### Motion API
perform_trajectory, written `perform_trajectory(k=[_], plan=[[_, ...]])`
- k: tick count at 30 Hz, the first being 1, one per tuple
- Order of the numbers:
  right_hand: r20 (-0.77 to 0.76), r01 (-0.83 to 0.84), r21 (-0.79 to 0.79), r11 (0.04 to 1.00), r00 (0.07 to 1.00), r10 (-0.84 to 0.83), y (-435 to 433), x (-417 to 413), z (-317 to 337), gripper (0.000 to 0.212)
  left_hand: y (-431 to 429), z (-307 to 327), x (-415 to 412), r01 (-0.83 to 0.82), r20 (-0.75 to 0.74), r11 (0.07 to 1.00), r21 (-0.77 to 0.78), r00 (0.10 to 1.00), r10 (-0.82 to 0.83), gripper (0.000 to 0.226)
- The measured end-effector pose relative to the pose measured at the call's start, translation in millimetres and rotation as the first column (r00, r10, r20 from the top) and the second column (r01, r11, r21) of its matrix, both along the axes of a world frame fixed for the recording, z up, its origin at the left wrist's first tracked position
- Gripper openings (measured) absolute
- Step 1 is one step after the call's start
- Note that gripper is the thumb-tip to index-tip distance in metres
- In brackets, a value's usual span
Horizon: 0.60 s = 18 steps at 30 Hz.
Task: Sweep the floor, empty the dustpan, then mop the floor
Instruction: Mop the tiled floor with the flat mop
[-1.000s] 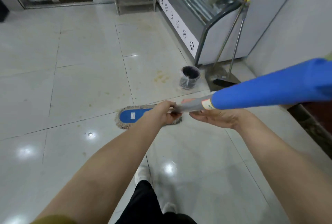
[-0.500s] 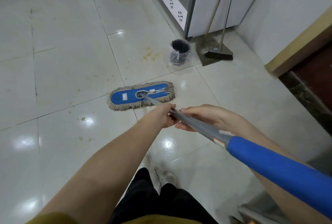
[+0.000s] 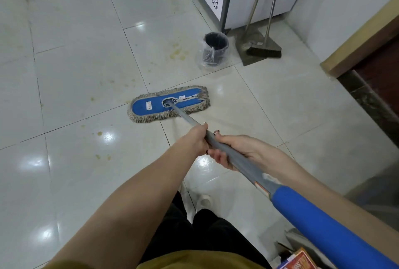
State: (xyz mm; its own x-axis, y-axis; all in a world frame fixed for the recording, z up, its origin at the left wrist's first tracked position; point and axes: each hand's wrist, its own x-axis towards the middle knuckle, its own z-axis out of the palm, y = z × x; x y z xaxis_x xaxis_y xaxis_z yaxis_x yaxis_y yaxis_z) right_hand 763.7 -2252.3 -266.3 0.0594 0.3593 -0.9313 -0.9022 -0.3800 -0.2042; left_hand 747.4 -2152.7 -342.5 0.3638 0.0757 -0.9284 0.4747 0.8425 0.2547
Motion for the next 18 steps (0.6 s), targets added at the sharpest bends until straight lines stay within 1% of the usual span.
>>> perform_trajectory(k=[5,8,11,13,18], plan=[[-0.025,-0.074,-0.027,0.997,0.997,0.073,12,-7,-11,0.04,7,-7,-7,0.029,-0.056,0.997,0.073,0.998,-0.025,0.035],[-0.006,-0.11,-0.065,0.992,0.994,0.11,16,-9,-15,0.043,6,-7,-9,0.04,-0.054,0.995,0.095,0.998,-0.035,0.033],[0.024,-0.143,-0.096,0.985,0.989,0.146,18,-8,-16,0.043,4,-10,-7,0.063,-0.034,0.989,0.135,0.998,-0.059,0.025],[0.046,-0.155,-0.109,0.982,0.986,0.161,20,-5,-16,0.042,5,-12,-3,0.078,-0.039,0.981,0.178,0.997,-0.072,0.027],[0.093,-0.189,-0.112,0.976,0.976,0.199,30,10,-12,0.041,16,-12,9,0.102,-0.04,0.983,0.153,0.994,-0.097,0.025]])
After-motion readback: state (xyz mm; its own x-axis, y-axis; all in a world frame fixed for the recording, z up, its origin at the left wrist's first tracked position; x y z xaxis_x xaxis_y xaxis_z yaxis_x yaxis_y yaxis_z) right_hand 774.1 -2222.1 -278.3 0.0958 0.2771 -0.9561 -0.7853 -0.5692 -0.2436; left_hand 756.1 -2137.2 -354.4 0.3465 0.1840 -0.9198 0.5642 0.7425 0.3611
